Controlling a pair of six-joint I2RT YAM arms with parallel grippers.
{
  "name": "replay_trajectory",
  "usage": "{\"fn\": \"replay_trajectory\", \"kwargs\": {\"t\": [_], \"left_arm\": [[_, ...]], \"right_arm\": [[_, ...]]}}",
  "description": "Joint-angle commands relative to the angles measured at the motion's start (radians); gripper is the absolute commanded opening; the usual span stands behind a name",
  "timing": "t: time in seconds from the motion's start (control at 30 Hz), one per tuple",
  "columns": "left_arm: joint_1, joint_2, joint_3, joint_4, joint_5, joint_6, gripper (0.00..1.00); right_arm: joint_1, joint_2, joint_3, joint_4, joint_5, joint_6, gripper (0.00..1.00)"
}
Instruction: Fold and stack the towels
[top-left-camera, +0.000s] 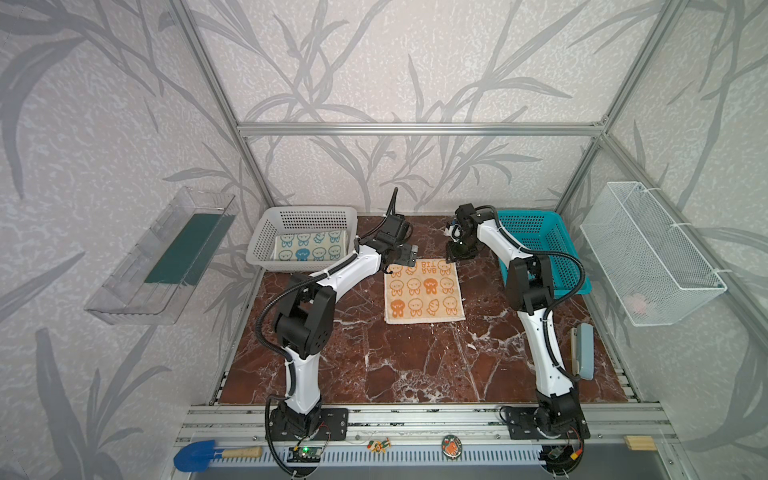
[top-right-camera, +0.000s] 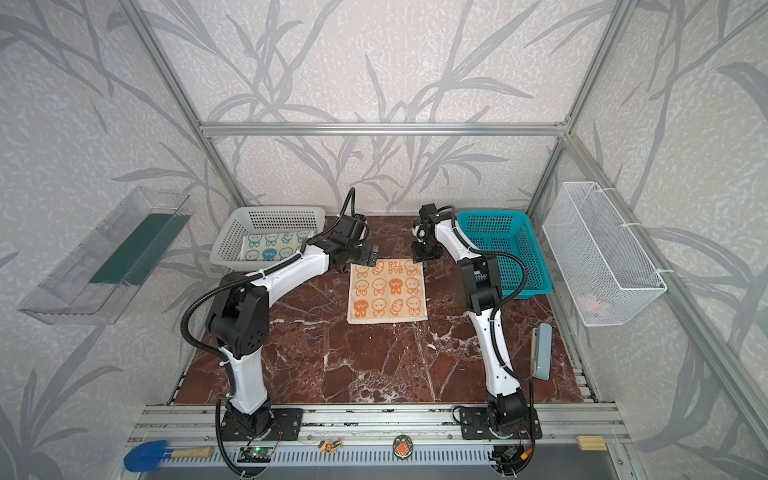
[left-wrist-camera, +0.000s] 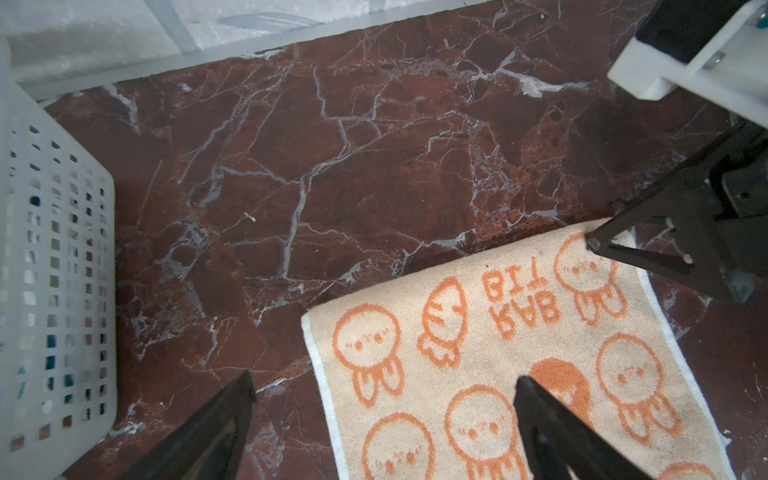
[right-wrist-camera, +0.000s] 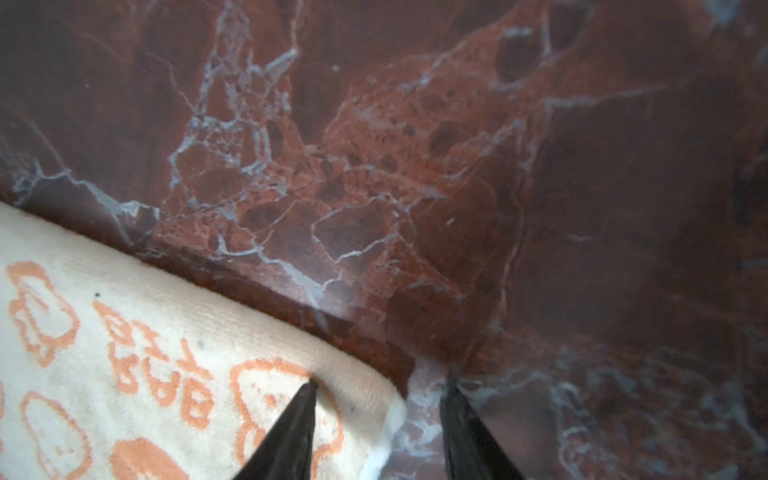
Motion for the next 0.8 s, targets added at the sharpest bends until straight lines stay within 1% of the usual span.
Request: {"fn": "replay_trajectory", "kwargs": {"t": [0.0,0.1,0.23,0.3,0.43,0.57,0.67,0.77], "left_arm": [[0.014,0.026,0.016,-0.021,0.045,-0.033,0.99],[0.031,0.038,0.020,-0.023,0.071,-0.050,0.99],[0.078,0.081,0.060,-0.053,0.171,-0.092,0.99],[0.104,0.113,0.081,-0.065,0.230,-0.114,0.99],[0.138,0.173,0.142,-0.107,0.307,-0.135,0.99],[0.174,0.239,0.211,-0.142,0.387,-0.179,0.98],[0.190,0.292,0.273,-0.166,0.447,-0.187,0.92],[0.202,0.332,0.327,-0.203,0.474,-0.186,0.82]], "right_arm": [[-0.001,0.020,-0.013,-0.033,-0.001,-0.009,0.40],[-0.001,0.021,-0.032,-0.024,-0.007,-0.006,0.33],[-0.001,0.030,-0.024,-0.023,-0.029,0.003,0.19],[-0.001,0.034,-0.021,-0.020,-0.037,0.005,0.14],[-0.001,0.034,-0.015,-0.026,-0.041,0.004,0.03],[-0.001,0.026,-0.013,-0.031,-0.045,0.002,0.01],[-0.001,0.024,-0.014,-0.026,-0.056,0.001,0.00],[-0.001,0.023,-0.012,-0.029,-0.055,0.000,0.00]]}}
